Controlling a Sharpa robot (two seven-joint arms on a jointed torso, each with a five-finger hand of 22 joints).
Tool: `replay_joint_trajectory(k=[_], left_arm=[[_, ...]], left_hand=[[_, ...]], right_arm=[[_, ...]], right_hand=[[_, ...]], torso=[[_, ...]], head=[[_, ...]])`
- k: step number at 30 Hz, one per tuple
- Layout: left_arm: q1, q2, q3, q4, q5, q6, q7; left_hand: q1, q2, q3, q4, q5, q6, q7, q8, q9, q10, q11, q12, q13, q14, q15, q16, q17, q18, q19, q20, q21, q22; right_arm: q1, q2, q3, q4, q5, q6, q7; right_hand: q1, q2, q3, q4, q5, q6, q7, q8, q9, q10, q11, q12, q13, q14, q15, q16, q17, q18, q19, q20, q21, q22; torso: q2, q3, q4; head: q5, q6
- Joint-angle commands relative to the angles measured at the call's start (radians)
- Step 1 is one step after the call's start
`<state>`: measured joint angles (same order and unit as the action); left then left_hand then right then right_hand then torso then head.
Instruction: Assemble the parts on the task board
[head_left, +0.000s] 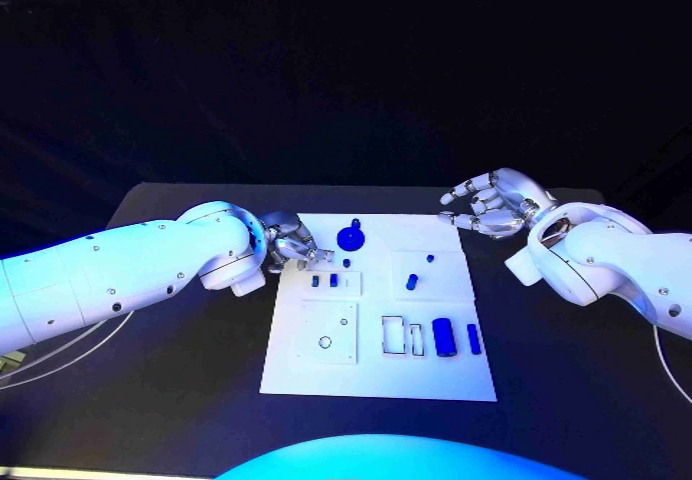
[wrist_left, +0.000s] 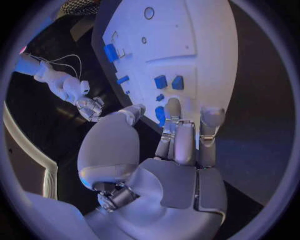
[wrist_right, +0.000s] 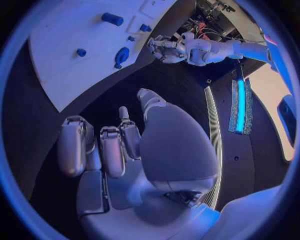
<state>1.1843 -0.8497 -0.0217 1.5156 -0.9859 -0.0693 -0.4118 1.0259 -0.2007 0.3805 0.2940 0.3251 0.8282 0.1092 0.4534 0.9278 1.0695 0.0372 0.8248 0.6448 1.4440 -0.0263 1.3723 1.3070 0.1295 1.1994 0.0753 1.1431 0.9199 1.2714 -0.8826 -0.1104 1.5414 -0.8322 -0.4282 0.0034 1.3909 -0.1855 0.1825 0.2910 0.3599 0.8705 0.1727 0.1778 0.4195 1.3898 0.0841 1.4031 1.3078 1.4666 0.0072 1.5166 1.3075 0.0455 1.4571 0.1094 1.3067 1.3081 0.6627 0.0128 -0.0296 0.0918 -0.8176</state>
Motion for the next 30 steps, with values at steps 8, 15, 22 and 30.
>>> replay_joint_trajectory(k=[8, 15, 22, 30], left_arm=[[0.001, 0.024, 0.000, 0.002, -0.085, -0.176, 0.337], [-0.001, 0.069, -0.020, -0.026, -0.299, -0.225, 0.441], [-0.002, 0.102, -0.037, -0.058, -0.474, -0.215, 0.452], [-0.002, 0.131, -0.051, -0.094, -0.588, -0.162, 0.404]], left_hand=[[0.312, -0.027, 0.052, -0.024, -0.002, -0.137, 0.069, -0.069, -0.133, -0.268, 0.076, -0.120, -0.115, -0.317, 0.070, -0.340, -0.333, 0.052, -0.188, 0.063, -0.331, -0.330], [0.431, -0.049, 0.079, -0.059, -0.008, -0.122, 0.063, -0.069, -0.213, -0.270, 0.073, -0.180, -0.203, -0.358, 0.068, -0.341, -0.374, 0.053, -0.195, 0.060, -0.325, -0.319], [0.444, -0.072, 0.063, -0.057, -0.012, -0.109, 0.045, -0.075, -0.257, -0.281, 0.079, -0.205, -0.239, -0.363, 0.073, -0.328, -0.385, 0.053, -0.203, 0.063, -0.314, -0.307], [0.440, -0.081, 0.010, -0.028, -0.011, -0.091, 0.038, -0.081, -0.309, -0.286, 0.081, -0.222, -0.277, -0.307, 0.075, -0.245, -0.348, 0.053, -0.195, 0.069, -0.291, -0.288]], right_arm=[[-0.001, 0.000, 0.000, -0.004, 0.002, -0.004, 0.015], [-0.002, 0.004, 0.000, -0.007, 0.008, -0.010, 0.024], [-0.002, 0.004, 0.000, -0.008, 0.011, -0.021, 0.035], [-0.002, 0.005, 0.000, -0.008, 0.013, -0.028, 0.040]], right_hand=[[-0.011, -0.001, -0.002, -0.004, 0.006, -0.006, -0.005, 0.003, -0.002, -0.008, -0.001, -0.009, 0.073, 0.075, -0.001, -0.007, 0.154, 0.018, -0.013, 0.000, -0.013, 0.082], [-0.005, -0.001, 0.004, -0.006, 0.007, -0.011, -0.005, 0.003, -0.004, -0.051, -0.001, -0.052, 0.030, 0.062, -0.001, -0.034, 0.111, 0.029, -0.037, -0.001, -0.066, 0.049], [-0.001, -0.002, 0.011, -0.005, 0.008, -0.015, -0.005, 0.006, -0.005, -0.086, -0.002, -0.091, -0.009, 0.048, -0.002, -0.066, 0.068, 0.042, -0.066, -0.002, -0.137, 0.005], [0.000, -0.003, 0.016, -0.005, 0.008, -0.017, -0.005, 0.008, -0.006, -0.113, -0.002, -0.122, -0.040, 0.043, -0.003, -0.081, 0.052, 0.048, -0.079, -0.003, -0.171, -0.016]], torso=[[0.000, 0.0000, -0.0003], [0.001, -0.0010, -0.0017], [0.000, 0.0006, 0.0001], [0.002, 0.0000, -0.0002]], head=[[-0.004, 0.005], [-0.005, 0.011], [-0.008, 0.012], [-0.007, 0.015]])
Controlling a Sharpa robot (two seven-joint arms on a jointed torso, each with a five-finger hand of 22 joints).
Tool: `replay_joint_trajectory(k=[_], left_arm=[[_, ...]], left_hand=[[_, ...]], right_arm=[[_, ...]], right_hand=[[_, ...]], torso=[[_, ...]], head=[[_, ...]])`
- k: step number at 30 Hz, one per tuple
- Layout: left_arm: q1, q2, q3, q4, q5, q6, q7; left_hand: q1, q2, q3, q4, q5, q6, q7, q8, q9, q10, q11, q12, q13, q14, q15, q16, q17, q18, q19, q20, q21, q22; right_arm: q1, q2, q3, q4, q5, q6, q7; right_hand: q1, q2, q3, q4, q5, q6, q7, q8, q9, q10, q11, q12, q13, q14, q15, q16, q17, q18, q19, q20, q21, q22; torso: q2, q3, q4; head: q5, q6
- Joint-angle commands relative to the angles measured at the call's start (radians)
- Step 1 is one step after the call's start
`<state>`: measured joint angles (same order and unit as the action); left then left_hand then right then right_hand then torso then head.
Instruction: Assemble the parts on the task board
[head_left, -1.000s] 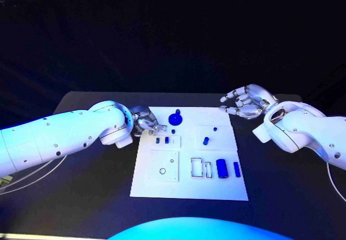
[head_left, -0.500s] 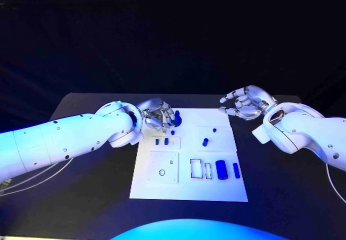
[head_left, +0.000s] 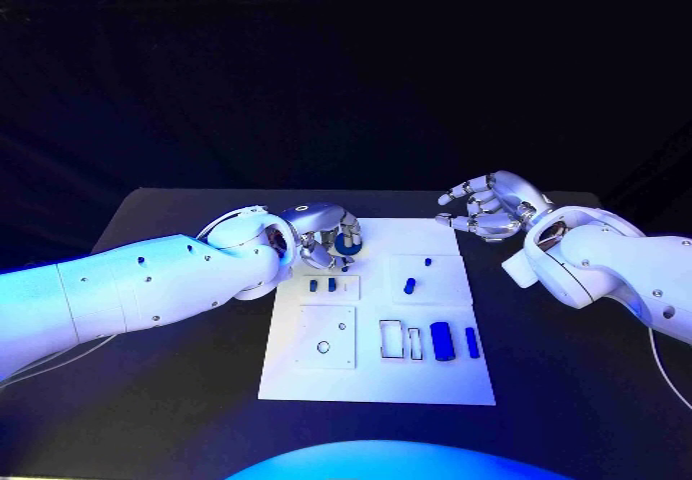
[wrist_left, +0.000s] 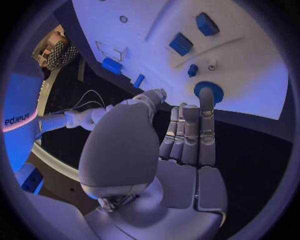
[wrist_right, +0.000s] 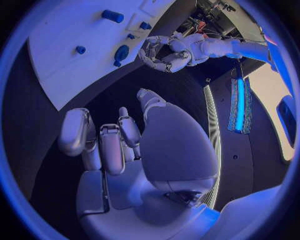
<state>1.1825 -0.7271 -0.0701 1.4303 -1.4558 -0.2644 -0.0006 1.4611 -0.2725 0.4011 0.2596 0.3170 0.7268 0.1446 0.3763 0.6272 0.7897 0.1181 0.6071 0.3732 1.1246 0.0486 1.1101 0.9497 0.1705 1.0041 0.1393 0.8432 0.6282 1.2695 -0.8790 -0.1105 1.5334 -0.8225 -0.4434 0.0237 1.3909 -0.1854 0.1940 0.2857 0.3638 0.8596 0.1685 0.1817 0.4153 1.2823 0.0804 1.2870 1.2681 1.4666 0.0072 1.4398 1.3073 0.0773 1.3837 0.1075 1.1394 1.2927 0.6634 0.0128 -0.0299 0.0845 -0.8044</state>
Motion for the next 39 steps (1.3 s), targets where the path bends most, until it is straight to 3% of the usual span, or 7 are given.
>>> replay_joint_trajectory(k=[1, 9, 17, 28, 39], left_arm=[[0.000, 0.012, -0.003, -0.012, -0.124, 0.038, -0.011], [0.000, 0.039, -0.010, -0.044, -0.148, 0.079, -0.037], [0.000, 0.057, -0.012, -0.070, -0.154, 0.095, -0.047], [0.000, 0.067, -0.013, -0.084, -0.152, 0.169, -0.056], [-0.001, 0.079, -0.014, -0.099, -0.151, 0.167, -0.059]], left_hand=[[0.007, -0.008, -0.014, 0.008, -0.002, 0.012, 0.003, -0.005, -0.012, -0.005, 0.000, -0.004, -0.008, 0.017, 0.000, 0.023, 0.012, 0.012, 0.001, 0.005, 0.011, 0.005], [0.018, -0.004, -0.038, 0.022, -0.001, 0.028, 0.005, -0.011, -0.042, -0.003, 0.000, -0.009, -0.026, 0.038, 0.000, 0.062, 0.027, 0.012, 0.004, 0.007, 0.025, 0.017], [0.024, 0.000, -0.047, 0.025, 0.000, 0.033, 0.010, -0.015, -0.055, -0.003, 0.001, -0.011, -0.034, 0.046, 0.001, 0.078, 0.033, 0.012, 0.005, 0.008, 0.032, 0.022], [0.031, 0.009, -0.054, 0.028, 0.003, 0.064, 0.008, -0.025, -0.087, 0.021, -0.003, -0.011, -0.052, 0.069, -0.001, 0.124, 0.054, 0.010, 0.012, 0.009, 0.061, 0.052], [0.039, 0.017, -0.047, 0.027, 0.006, 0.080, 0.013, -0.033, -0.105, 0.039, -0.005, -0.015, -0.065, 0.075, -0.004, 0.143, 0.057, 0.008, 0.015, 0.008, 0.079, 0.072]], right_arm=[[-0.001, 0.001, 0.000, 0.000, 0.004, -0.013, 0.020], [-0.001, 0.002, 0.000, 0.000, 0.004, -0.014, 0.022], [-0.001, 0.003, 0.000, 0.000, 0.004, -0.017, 0.022], [-0.001, 0.003, 0.000, 0.000, 0.004, -0.017, 0.022], [-0.001, 0.003, 0.000, 0.001, 0.004, -0.016, 0.021]], right_hand=[[0.000, -0.003, 0.005, 0.000, 0.004, -0.006, -0.001, 0.004, -0.001, -0.006, 0.001, -0.006, -0.001, 0.043, -0.003, -0.004, 0.052, 0.016, -0.006, -0.001, -0.003, -0.001], [0.000, -0.003, 0.006, 0.000, 0.005, -0.007, -0.001, 0.004, -0.001, -0.008, 0.001, -0.009, -0.004, 0.042, -0.003, -0.005, 0.050, 0.017, -0.007, -0.001, -0.007, -0.003], [0.001, -0.003, 0.006, 0.000, 0.005, -0.007, -0.001, 0.004, -0.001, -0.011, 0.001, -0.013, -0.007, 0.042, -0.004, -0.007, 0.048, 0.017, -0.008, -0.001, -0.010, -0.005], [0.001, -0.003, 0.006, 0.000, 0.005, -0.007, -0.001, 0.004, -0.001, -0.011, 0.001, -0.013, -0.007, 0.042, -0.004, -0.007, 0.048, 0.017, -0.008, -0.001, -0.010, -0.005], [0.001, -0.003, 0.008, 0.000, 0.005, -0.007, -0.001, 0.005, -0.001, -0.013, 0.001, -0.016, -0.010, 0.042, -0.004, -0.008, 0.048, 0.018, -0.008, -0.001, -0.013, -0.007]], torso=[[0.001, 0.0001, -0.0003], [0.001, 0.0001, -0.0015], [0.001, -0.0002, -0.0004], [0.001, 0.0005, -0.0009], [0.001, 0.0007, -0.0013]], head=[[0.000, 0.001], [0.000, -0.002], [-0.003, -0.004], [-0.005, -0.006], [-0.007, -0.005]])
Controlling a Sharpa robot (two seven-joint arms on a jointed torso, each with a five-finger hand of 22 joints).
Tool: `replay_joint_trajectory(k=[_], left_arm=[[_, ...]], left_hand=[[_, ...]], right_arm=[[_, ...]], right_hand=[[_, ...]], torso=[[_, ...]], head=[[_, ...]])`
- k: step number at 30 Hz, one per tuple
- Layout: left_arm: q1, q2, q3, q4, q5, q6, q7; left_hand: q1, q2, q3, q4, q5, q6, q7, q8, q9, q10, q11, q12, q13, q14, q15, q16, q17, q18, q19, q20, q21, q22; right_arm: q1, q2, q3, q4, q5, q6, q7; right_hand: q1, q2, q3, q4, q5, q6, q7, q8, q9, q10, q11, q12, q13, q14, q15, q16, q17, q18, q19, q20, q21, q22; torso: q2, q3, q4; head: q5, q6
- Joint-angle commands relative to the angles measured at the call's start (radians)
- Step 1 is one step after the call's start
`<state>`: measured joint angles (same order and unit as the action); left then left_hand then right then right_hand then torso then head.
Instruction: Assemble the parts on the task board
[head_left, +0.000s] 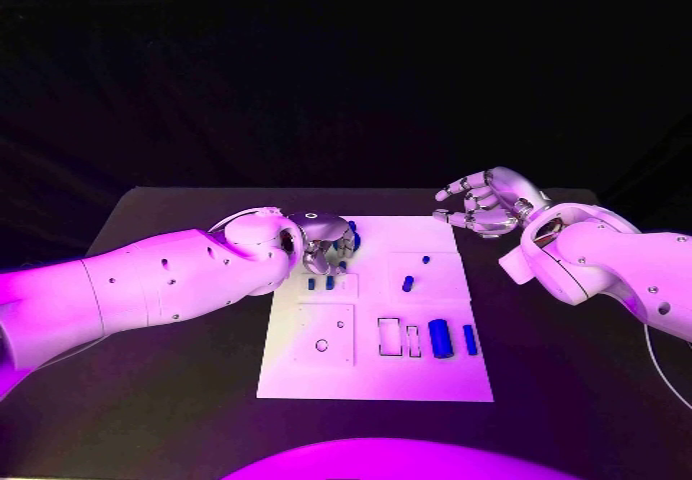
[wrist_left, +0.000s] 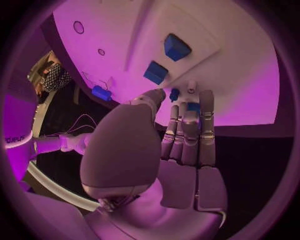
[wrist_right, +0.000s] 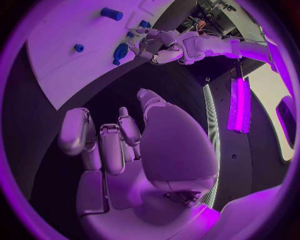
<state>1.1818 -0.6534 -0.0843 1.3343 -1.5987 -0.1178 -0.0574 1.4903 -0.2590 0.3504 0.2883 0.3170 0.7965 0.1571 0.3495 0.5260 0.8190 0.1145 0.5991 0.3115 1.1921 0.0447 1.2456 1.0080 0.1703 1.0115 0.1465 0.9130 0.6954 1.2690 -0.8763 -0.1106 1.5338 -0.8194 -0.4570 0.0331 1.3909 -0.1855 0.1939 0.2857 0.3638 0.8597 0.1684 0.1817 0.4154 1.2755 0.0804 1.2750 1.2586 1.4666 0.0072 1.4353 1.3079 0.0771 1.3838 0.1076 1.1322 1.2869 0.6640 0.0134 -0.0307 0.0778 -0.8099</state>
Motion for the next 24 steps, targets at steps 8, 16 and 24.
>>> replay_joint_trajectory(k=[8, 16, 24], left_arm=[[-0.003, 0.016, -0.001, -0.017, 0.000, 0.012, 0.002], [-0.005, 0.020, -0.003, -0.026, 0.009, 0.008, 0.007], [-0.006, 0.023, -0.004, -0.031, 0.016, 0.017, 0.012]], left_hand=[[0.036, 0.014, 0.041, -0.005, 0.004, 0.042, -0.005, -0.012, -0.027, 0.039, -0.007, -0.020, -0.025, 0.020, -0.005, 0.033, 0.003, 0.004, 0.021, -0.004, 0.044, 0.043], [0.057, 0.025, 0.092, -0.012, -0.003, 0.080, -0.013, -0.021, -0.047, 0.090, -0.019, -0.051, -0.055, 0.054, -0.015, 0.072, 0.029, -0.006, 0.053, -0.012, 0.107, 0.113], [0.060, 0.023, 0.111, -0.019, -0.005, 0.094, -0.014, -0.029, -0.054, 0.115, -0.022, -0.074, -0.071, 0.063, -0.018, 0.084, 0.033, -0.009, 0.057, -0.015, 0.126, 0.135]], right_arm=[[0.000, 0.000, 0.000, 0.002, 0.001, -0.002, 0.012], [0.000, 0.000, 0.000, 0.003, 0.001, -0.001, 0.011], [0.000, 0.001, 0.000, 0.002, 0.001, 0.001, 0.011]], right_hand=[[0.001, -0.003, 0.008, 0.000, 0.005, -0.007, -0.001, 0.005, -0.001, -0.006, 0.001, -0.004, -0.001, 0.042, -0.004, -0.004, 0.047, 0.018, -0.008, -0.001, -0.006, -0.001], [0.001, -0.003, 0.008, 0.000, 0.005, -0.007, -0.001, 0.005, -0.001, -0.006, 0.001, -0.004, -0.001, 0.042, -0.004, -0.004, 0.047, 0.018, -0.008, -0.001, -0.006, -0.001], [0.001, -0.003, 0.008, 0.000, 0.005, -0.007, -0.001, 0.005, -0.001, -0.006, 0.001, -0.004, -0.001, 0.042, -0.004, -0.004, 0.047, 0.018, -0.008, -0.001, -0.006, -0.001]], torso=[[0.000, -0.0001, 0.0004], [0.000, -0.0007, 0.0010], [-0.001, -0.0009, 0.0022]], head=[[-0.004, -0.002], [-0.005, -0.003], [-0.005, -0.005]])
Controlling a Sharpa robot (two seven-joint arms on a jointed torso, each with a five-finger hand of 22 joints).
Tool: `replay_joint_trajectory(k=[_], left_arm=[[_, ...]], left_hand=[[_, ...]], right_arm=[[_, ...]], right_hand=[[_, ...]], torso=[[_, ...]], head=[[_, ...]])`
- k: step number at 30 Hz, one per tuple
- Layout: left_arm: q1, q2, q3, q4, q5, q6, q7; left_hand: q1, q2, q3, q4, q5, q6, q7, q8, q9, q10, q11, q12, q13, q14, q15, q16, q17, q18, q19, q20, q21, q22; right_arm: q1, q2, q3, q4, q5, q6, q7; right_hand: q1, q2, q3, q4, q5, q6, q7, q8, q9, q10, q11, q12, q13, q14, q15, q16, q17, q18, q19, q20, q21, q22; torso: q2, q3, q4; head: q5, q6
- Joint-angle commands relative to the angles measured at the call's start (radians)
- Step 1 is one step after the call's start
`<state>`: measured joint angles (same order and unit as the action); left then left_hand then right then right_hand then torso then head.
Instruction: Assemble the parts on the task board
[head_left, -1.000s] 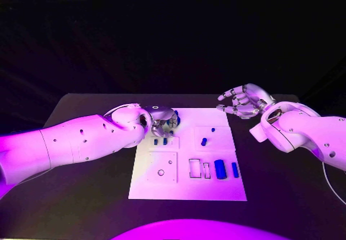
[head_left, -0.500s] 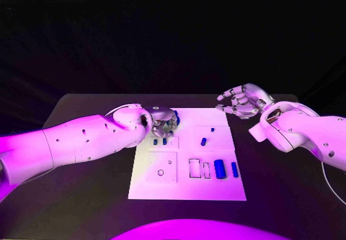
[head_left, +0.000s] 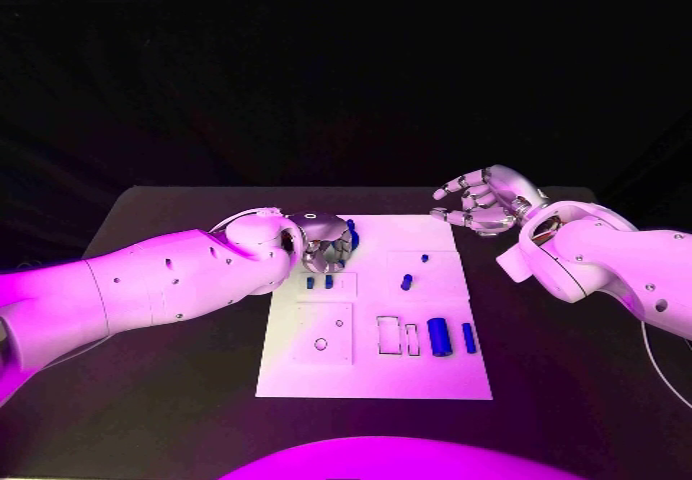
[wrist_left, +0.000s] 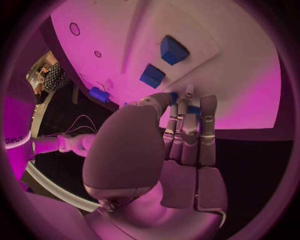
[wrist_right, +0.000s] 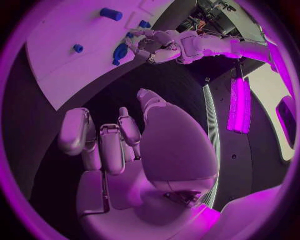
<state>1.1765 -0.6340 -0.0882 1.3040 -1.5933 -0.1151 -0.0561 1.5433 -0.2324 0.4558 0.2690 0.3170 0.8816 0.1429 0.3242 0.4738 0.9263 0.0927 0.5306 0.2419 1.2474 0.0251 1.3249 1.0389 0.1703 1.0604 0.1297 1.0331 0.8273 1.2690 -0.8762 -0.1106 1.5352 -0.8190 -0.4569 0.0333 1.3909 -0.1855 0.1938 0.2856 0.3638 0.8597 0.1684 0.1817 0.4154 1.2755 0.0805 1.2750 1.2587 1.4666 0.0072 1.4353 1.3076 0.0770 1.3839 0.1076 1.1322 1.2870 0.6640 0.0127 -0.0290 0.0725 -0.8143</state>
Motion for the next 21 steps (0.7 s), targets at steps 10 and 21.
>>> replay_joint_trajectory(k=[10, 21], left_arm=[[-0.005, 0.012, -0.002, -0.009, 0.021, 0.018, 0.017], [-0.011, 0.017, -0.003, -0.020, 0.022, 0.027, 0.017]], left_hand=[[0.001, -0.009, 0.012, -0.001, -0.007, 0.011, 0.001, -0.012, -0.006, 0.023, -0.001, -0.023, -0.011, 0.013, 0.001, 0.013, 0.004, -0.010, 0.011, 0.001, 0.018, 0.016], [0.004, -0.007, 0.024, -0.010, -0.008, 0.024, 0.001, -0.014, -0.008, 0.044, -0.003, -0.042, -0.021, 0.021, 0.000, 0.023, 0.010, -0.013, 0.015, 0.001, 0.032, 0.033]], right_arm=[[0.000, 0.002, 0.000, 0.001, 0.000, 0.001, 0.011], [0.000, 0.001, 0.000, 0.002, 0.000, 0.002, 0.011]], right_hand=[[0.001, -0.003, 0.009, 0.000, 0.006, -0.006, -0.002, 0.006, -0.001, -0.004, 0.000, -0.003, 0.000, 0.042, -0.004, -0.005, 0.047, 0.018, -0.007, -0.002, -0.006, -0.001], [0.001, -0.003, 0.009, 0.000, 0.006, -0.006, -0.002, 0.006, -0.001, -0.004, 0.000, -0.003, 0.000, 0.042, -0.004, -0.005, 0.047, 0.018, -0.007, -0.002, -0.006, -0.001]], torso=[[0.000, -0.0001, -0.0008], [0.000, 0.0007, -0.0007]], head=[[0.001, -0.002], [-0.002, -0.003]])
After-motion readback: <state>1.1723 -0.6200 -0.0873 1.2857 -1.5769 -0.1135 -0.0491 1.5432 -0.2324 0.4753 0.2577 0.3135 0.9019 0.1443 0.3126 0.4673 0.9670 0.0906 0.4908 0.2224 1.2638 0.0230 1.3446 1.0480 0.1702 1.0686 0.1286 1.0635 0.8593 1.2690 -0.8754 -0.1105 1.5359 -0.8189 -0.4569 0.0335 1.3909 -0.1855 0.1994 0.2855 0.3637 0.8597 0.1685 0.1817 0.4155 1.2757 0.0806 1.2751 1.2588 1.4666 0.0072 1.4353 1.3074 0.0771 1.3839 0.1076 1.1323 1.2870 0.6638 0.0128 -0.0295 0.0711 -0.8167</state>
